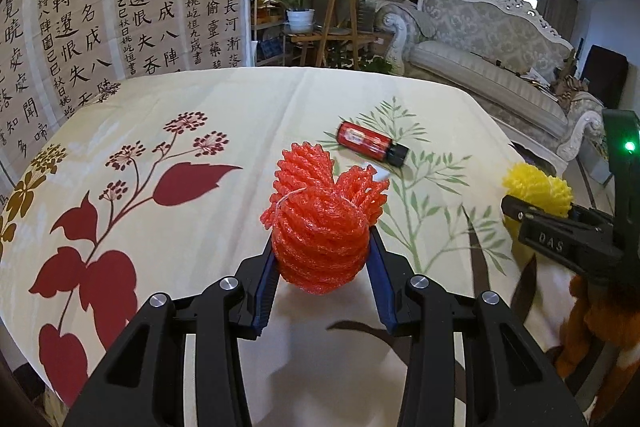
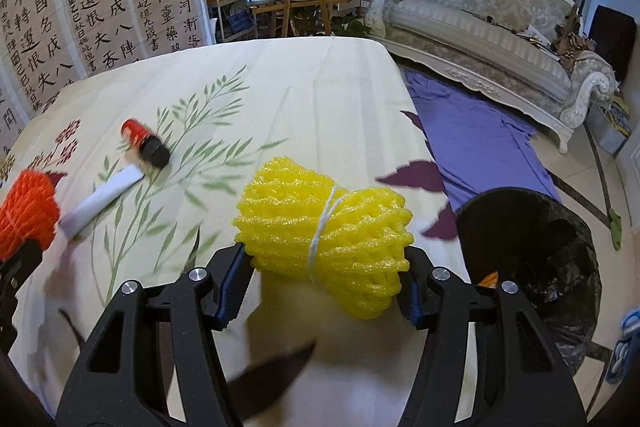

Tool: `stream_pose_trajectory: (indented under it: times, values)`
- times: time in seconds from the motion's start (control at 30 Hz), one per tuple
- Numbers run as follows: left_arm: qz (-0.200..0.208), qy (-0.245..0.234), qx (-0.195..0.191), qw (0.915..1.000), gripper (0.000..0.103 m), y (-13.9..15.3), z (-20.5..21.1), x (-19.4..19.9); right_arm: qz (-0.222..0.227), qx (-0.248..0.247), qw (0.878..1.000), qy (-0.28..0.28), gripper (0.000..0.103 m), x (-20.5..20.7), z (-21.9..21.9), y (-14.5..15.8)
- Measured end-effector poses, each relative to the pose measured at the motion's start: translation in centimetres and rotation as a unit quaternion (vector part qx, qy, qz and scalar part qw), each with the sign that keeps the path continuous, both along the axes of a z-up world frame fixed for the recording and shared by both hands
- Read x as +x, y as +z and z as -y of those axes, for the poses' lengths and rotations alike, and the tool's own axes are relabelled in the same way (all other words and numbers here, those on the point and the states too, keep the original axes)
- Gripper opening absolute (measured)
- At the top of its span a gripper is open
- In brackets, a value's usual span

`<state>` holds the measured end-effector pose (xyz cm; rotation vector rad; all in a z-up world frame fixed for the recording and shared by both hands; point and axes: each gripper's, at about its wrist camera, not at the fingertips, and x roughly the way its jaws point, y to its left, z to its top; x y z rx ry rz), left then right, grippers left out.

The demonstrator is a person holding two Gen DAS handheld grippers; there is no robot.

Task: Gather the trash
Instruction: 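Carry both foam nets over the bin and open both tools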

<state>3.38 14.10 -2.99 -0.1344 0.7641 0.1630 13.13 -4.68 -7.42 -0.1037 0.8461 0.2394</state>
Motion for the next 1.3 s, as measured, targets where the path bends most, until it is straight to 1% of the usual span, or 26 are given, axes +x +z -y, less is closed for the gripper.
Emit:
stream_pose_trajectory:
  times: [0.33, 0.53, 0.63, 0.87, 0.97, 1.1, 1.3]
  values:
    - [0.004, -0.033, -0.002, 0.9995, 0.042, 0.0, 3.6, -0.8, 0.023, 0.006, 1.000, -0.012, 0.059, -4.3, 3.3, 1.6]
    - [0.016, -0.071, -0.001, 0.9973, 0.042, 0.4, 7.4, -0.7, 0.046, 0.006, 0.998, -0.039, 0.059, -5.8, 6.5, 2.8]
    - [0.023, -0.090, -0.002, 0.9956, 0.042, 0.7, 9.3, -0.4, 0.053, 0.008, 0.997, -0.062, 0.059, -6.4, 8.7, 3.1]
    - [0.032, -0.151, 0.000, 0.9881, 0.042, 1.0, 14.7, 0.9, 0.061, 0.003, 0.990, -0.125, 0.060, -6.7, 14.4, 3.1]
    - [0.032, -0.174, 0.004, 0.9843, 0.042, 1.0, 16.9, 1.6, 0.064, -0.010, 0.987, -0.149, 0.060, -6.7, 16.3, 2.7]
    - [0.032, -0.198, 0.010, 0.9797, 0.042, 0.8, 19.5, 2.9, 0.063, -0.006, 0.984, -0.167, 0.060, -6.4, 18.1, 2.3]
    - [0.032, -0.216, 0.023, 0.9757, 0.042, 0.3, 22.3, 4.8, 0.064, 0.002, 0.982, -0.177, 0.060, -5.2, 19.6, 1.9]
